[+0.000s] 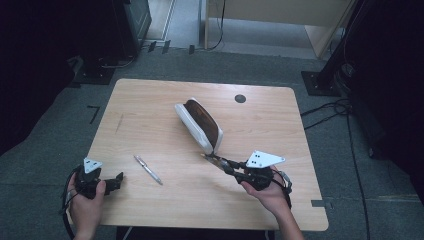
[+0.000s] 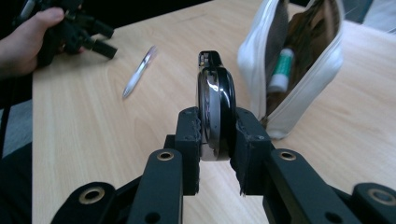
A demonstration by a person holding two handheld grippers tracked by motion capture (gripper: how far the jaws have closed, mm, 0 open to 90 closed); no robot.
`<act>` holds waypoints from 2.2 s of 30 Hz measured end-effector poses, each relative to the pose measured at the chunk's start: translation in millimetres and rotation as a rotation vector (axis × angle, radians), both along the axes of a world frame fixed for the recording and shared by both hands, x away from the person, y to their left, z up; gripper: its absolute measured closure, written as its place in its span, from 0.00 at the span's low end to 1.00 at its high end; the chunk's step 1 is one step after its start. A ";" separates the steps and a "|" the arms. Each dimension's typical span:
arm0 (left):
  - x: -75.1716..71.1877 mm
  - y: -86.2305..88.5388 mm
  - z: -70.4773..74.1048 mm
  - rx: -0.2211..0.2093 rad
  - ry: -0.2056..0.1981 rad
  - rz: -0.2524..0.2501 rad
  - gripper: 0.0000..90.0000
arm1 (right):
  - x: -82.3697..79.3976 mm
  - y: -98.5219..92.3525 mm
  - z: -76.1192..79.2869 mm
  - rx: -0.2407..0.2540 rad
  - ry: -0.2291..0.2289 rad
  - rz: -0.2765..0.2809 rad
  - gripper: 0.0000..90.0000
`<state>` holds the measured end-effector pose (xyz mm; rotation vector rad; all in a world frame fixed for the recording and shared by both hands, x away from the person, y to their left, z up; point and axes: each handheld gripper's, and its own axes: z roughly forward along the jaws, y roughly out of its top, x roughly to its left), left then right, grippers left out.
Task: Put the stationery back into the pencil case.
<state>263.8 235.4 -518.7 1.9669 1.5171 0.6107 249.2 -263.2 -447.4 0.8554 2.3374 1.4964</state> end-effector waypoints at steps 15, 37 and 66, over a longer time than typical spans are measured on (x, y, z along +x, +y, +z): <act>-0.6 -0.5 -0.1 0.000 -0.001 -0.003 0.00 | 13.6 3.8 30.8 0.070 -0.021 -0.194 0.83; -0.6 -0.5 -0.1 0.000 -0.001 -0.003 0.00 | 47.7 24.6 23.8 0.033 0.057 -0.332 0.82; -0.6 -0.5 -0.1 0.001 0.000 -0.002 0.00 | 67.2 44.3 28.4 0.008 0.055 -0.365 0.82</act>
